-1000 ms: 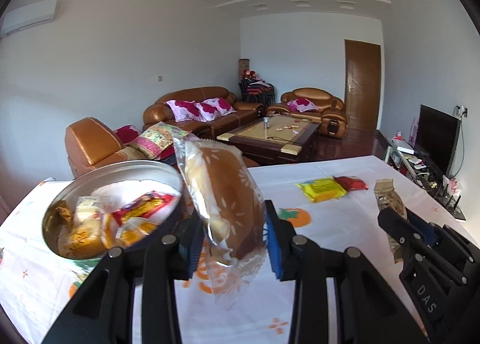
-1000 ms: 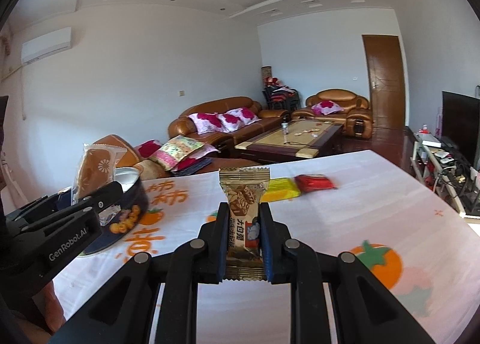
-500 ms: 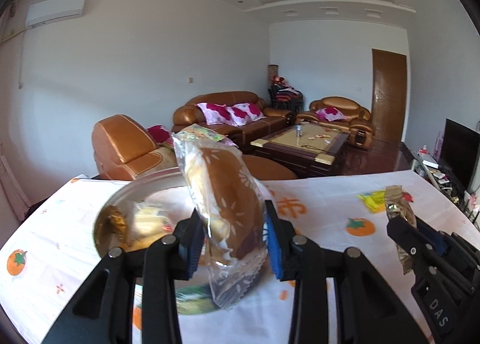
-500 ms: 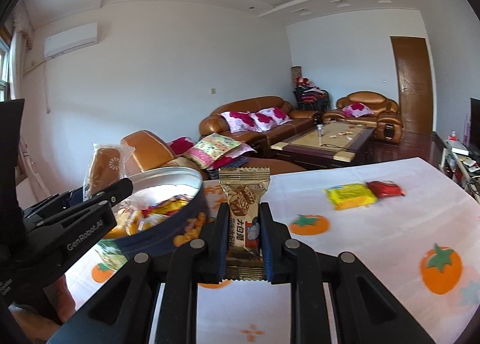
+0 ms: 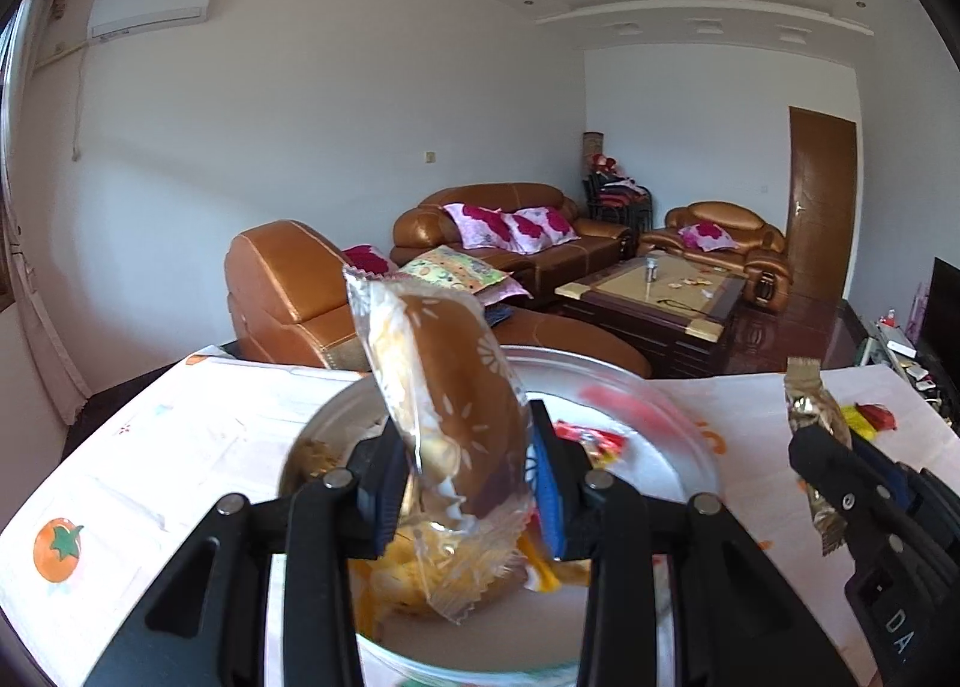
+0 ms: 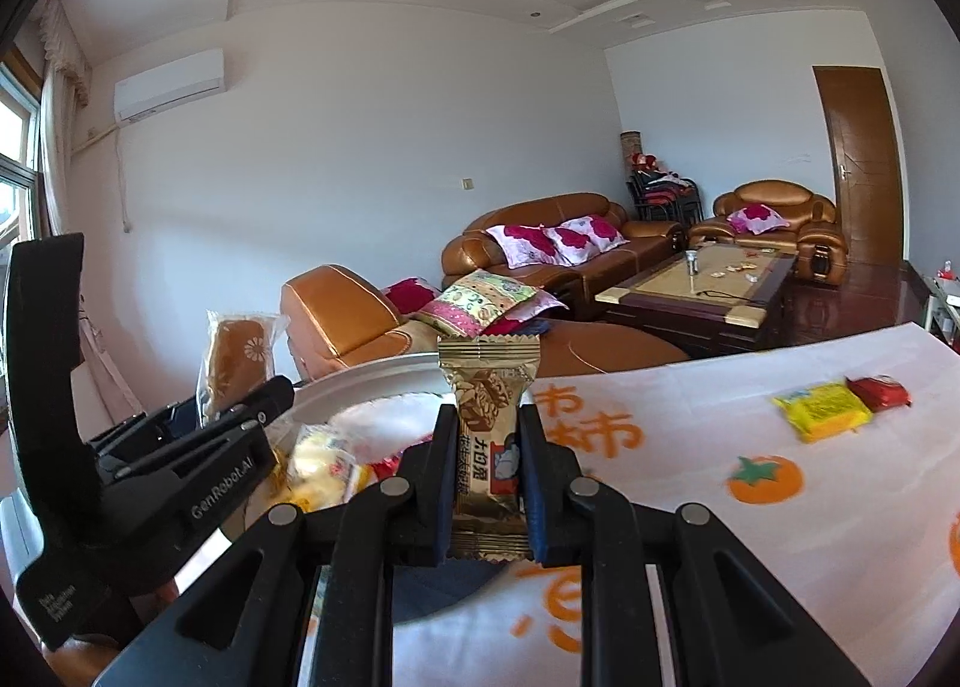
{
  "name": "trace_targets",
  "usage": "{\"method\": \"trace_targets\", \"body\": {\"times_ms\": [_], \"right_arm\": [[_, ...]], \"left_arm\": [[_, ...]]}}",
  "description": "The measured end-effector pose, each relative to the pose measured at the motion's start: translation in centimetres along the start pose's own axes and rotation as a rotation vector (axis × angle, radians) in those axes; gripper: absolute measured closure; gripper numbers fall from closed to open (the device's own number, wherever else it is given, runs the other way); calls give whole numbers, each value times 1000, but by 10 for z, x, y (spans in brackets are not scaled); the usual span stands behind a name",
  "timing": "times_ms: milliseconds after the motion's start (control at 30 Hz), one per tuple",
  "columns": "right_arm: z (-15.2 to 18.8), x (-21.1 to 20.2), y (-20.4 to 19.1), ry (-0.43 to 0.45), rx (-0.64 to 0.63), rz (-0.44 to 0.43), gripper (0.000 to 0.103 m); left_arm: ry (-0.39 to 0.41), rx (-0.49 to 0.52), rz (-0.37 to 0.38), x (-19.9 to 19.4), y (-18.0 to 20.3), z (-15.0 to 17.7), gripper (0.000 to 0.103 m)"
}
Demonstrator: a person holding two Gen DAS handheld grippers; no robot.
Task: Organize snacks
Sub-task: 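Carry the bread bag and beige bar over the tin and open both tools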
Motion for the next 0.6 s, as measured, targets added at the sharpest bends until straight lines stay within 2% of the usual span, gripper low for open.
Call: {"method": "trace_targets", "body": {"times_ms": [300,600], "right_arm": [[-3,35,-32,-21,-25,-19,83],[-5,72,-40,-67,-17,-22,83]], "left_arm": [[-43,-14,-20,25,-14,1,0],[-97,11,-35,47,-19,3,0]]}}
Point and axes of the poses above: each gripper's, at about its wrist camera, not at the fingertips, and x roughly the way its jaws point, y to its right, z to its underside, the point moved 1 cm from there along x, roughly the way its jaws point, and after that the axes turned 7 degrees about -y, right-handed, at the moved point
